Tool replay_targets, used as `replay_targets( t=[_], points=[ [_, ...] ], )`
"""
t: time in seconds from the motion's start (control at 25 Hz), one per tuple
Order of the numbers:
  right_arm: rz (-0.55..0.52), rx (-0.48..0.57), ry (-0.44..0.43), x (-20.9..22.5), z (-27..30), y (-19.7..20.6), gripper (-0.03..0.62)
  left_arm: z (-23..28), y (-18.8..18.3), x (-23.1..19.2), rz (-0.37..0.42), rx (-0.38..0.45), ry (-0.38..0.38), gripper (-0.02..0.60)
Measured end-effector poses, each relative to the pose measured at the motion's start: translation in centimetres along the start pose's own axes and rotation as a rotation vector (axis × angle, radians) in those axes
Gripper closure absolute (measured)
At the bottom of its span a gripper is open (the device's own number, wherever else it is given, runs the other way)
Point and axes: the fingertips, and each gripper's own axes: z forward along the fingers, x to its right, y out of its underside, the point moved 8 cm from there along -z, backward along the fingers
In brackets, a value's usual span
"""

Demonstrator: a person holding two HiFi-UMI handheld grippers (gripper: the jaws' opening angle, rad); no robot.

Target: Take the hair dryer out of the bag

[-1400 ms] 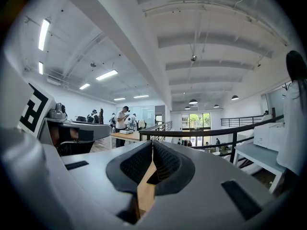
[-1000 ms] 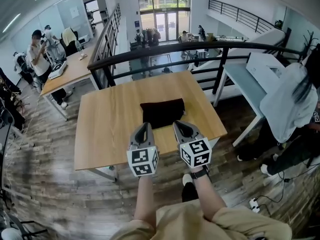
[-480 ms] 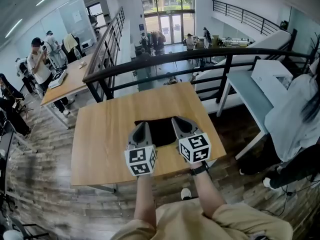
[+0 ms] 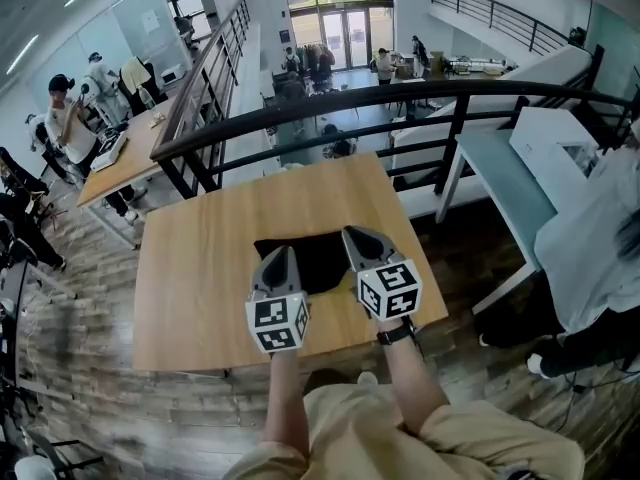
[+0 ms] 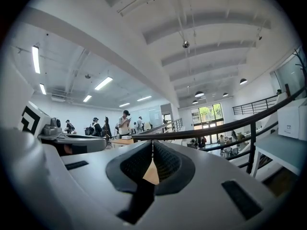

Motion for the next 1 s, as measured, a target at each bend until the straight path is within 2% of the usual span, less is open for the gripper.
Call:
replay_targets(
  t=[0.32,0.76,1.0],
  points=[
    [0.044,-0.082,-0.001,2.6,3.4,4.2,0.576,4.0,4.2,-1.5,-0.021,-0.095,0.015,0.568],
    [0.081,-0.219,0.031,6.1,10.0,9.0,0.576,12.6,10.3,-6.3,-0.048,-0.328,0.107,0.568],
    [0.114,-0.274,0.055,7.7,12.4,10.8,0.576,15.7,13.8,-7.1,-0.037,-0.482,0.171,0.566]
  ],
)
